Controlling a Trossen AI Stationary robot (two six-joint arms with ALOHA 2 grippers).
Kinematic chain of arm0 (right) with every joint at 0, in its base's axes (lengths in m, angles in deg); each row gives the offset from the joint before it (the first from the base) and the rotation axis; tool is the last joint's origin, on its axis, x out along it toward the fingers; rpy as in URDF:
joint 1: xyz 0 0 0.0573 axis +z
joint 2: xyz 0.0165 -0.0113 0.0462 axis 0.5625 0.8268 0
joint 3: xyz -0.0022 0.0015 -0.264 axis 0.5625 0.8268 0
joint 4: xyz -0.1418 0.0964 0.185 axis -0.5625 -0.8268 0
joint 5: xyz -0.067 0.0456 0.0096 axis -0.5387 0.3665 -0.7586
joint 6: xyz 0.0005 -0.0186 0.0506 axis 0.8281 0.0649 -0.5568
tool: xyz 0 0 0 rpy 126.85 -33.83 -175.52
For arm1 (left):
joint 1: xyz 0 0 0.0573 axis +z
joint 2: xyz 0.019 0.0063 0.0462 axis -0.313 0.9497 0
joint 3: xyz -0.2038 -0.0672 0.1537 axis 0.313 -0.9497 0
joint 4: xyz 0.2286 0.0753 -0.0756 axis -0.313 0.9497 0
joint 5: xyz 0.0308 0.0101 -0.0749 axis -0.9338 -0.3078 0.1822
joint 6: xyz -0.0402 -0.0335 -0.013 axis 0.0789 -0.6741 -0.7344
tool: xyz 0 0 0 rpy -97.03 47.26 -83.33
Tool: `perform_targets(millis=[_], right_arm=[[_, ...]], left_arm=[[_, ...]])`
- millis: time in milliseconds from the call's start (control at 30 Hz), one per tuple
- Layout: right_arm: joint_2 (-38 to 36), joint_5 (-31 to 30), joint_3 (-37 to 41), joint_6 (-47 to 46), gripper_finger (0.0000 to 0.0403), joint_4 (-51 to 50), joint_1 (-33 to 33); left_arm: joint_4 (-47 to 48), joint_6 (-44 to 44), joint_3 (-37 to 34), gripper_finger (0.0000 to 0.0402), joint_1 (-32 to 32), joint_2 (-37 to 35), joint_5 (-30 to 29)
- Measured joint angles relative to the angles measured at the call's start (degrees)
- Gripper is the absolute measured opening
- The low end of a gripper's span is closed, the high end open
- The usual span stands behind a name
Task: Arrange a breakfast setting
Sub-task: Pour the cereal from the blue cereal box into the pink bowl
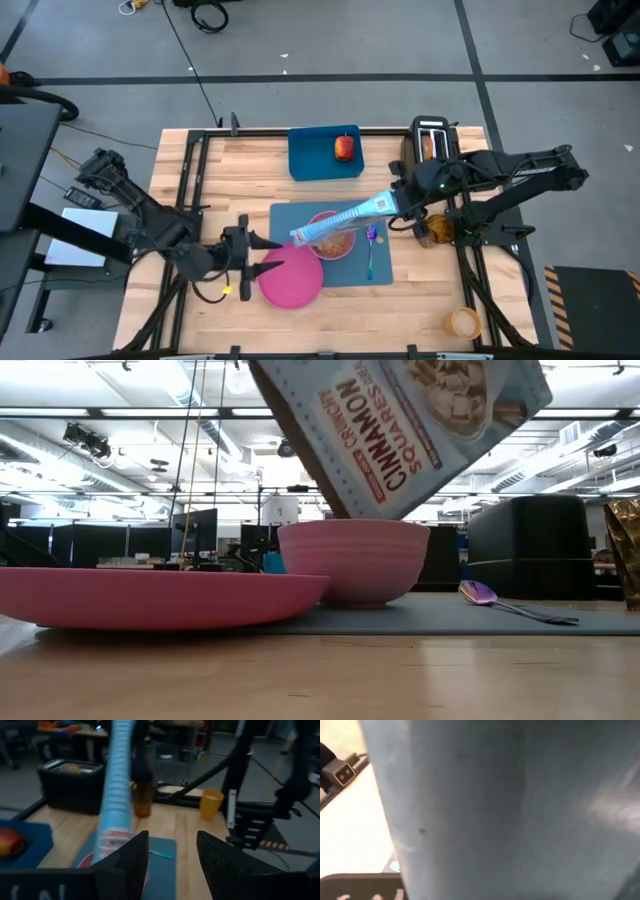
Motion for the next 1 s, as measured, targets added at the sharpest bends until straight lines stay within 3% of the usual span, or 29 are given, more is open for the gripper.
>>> perform_targets(millis=[167,300,633,1000], right_arm=[[-4.4,0.0,2.1,-3.8,0.0126,0.5,0.0],[-8.9,-0.4,8.1,-6.7,0.0126,5.2,0.0],[-20.8,-1.7,24.8,-11.6,0.0126,18.3,0.0],[-31.2,-1.4,30.7,-13.1,0.0126,22.8,0.0]], left_arm=[[-2.9,5.7,0.0,0.0176,-4.5,0.0,-0.4],[-3.6,6.8,0.0,0.0176,-7.2,0.7,-4.9],[-4.8,-2.3,0.0,0.0176,-6.2,10.6,-7.1],[-26.1,4.3,0.0,0.0176,-0.8,24.3,-7.5]])
